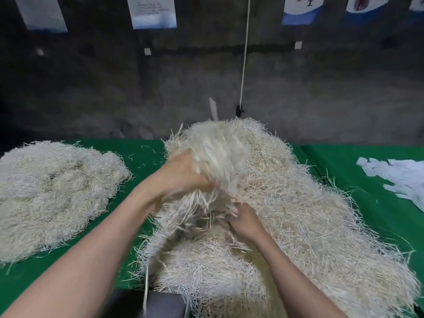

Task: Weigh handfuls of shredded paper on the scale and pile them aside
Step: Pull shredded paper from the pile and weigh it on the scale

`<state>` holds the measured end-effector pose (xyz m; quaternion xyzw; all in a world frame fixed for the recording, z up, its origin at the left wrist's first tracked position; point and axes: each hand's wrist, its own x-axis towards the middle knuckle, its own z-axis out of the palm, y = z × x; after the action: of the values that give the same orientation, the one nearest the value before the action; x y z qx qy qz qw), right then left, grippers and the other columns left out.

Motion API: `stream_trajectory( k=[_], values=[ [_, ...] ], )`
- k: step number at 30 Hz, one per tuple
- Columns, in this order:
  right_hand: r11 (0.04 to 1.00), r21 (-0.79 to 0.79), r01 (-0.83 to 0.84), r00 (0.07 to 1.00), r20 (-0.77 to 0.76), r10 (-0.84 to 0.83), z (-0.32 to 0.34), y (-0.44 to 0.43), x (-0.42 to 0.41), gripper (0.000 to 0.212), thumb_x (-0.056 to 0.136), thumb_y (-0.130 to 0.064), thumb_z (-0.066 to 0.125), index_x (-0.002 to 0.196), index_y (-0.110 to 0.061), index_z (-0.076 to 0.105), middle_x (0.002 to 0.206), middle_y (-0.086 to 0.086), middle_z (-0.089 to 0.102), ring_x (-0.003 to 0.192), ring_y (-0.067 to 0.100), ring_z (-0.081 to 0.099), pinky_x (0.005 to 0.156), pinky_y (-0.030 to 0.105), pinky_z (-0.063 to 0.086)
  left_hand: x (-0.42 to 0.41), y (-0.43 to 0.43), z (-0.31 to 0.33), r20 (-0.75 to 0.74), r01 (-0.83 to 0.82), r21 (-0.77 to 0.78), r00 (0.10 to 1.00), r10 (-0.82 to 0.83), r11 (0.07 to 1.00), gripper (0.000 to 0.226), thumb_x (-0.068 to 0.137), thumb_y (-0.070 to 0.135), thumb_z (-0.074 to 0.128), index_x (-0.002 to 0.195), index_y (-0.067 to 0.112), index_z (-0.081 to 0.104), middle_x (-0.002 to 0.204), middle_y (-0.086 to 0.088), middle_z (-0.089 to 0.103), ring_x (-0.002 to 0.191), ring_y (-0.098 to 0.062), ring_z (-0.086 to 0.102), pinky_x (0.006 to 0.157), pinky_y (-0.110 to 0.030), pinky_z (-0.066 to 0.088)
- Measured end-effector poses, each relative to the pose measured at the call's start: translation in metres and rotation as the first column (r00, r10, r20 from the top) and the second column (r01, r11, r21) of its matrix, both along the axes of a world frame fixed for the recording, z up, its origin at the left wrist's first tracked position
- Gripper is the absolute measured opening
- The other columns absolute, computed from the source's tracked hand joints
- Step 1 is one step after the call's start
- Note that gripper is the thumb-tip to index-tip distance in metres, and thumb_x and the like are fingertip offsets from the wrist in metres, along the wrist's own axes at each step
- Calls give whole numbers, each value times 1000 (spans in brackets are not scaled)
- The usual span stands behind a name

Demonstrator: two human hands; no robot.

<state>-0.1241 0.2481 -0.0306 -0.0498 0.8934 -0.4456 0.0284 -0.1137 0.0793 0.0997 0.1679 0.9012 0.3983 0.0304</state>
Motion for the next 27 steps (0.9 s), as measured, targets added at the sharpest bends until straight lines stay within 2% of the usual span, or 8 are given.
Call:
stream_trajectory(
  k=[2,5,7,9,13,17,21,27],
  values=[
    [990,-121,68,998,-8,-70,4,3,-1,23,92,1,50,111,-2,61,99,4,66,78,24,66,67,36,57,-3,8,-28,-17,-61,-493,998,61,868,87,69,17,73,142,26,27,84,1,62,62,-8,61,40,-12,43],
    [986,-166,-15,991,-137,-8,24,-3,8,31,88,5,53,108,-17,63,92,-13,64,83,20,65,74,32,55,-4,23,-71,-136,-104,-702,991,11,705,59,81,21,65,135,11,44,117,-2,61,99,-17,60,80,-28,54],
    [993,-91,-73,967,-251,48,28,-3,18,27,89,-7,56,111,-22,60,93,-10,66,83,19,65,71,31,54,-8,26,-79,-223,-170,-488,972,66,856,6,85,16,59,88,12,64,99,-5,64,80,-10,59,71,-21,50],
    [993,-99,-71,945,-326,35,24,1,28,29,92,-11,54,120,-21,49,92,-12,63,81,16,64,66,24,53,-20,31,-87,-35,-288,-41,957,286,957,23,86,0,51,65,10,53,71,-2,57,49,0,51,48,-14,43],
    [973,-232,8,947,-312,-82,3,1,39,21,98,-17,45,109,-34,39,66,-11,54,58,17,57,51,31,45,-27,42,-74,563,-464,750,822,-87,471,23,97,8,38,103,-4,57,94,-23,66,98,-39,65,86,-55,52],
    [994,77,76,981,-186,-61,-36,9,30,33,100,-13,33,133,-14,38,70,-7,47,49,4,41,42,20,39,-26,48,-65,615,-612,786,761,-206,83,32,94,29,45,109,4,57,103,-30,65,90,-41,67,64,-54,56],
    [914,388,122,991,-95,-92,-60,40,19,26,103,-24,34,125,-15,43,91,0,62,67,9,56,55,18,47,-17,55,-60,729,-714,663,685,24,225,43,92,31,42,131,13,43,141,-21,35,133,-40,34,107,-56,27],
    [928,190,320,926,144,-349,-88,86,14,34,100,-16,40,128,-1,52,126,22,57,113,35,55,87,25,49,-10,35,-29,683,-691,718,722,107,86,24,97,27,39,104,12,56,105,-15,58,101,-27,53,93,-54,40]
  ],
)
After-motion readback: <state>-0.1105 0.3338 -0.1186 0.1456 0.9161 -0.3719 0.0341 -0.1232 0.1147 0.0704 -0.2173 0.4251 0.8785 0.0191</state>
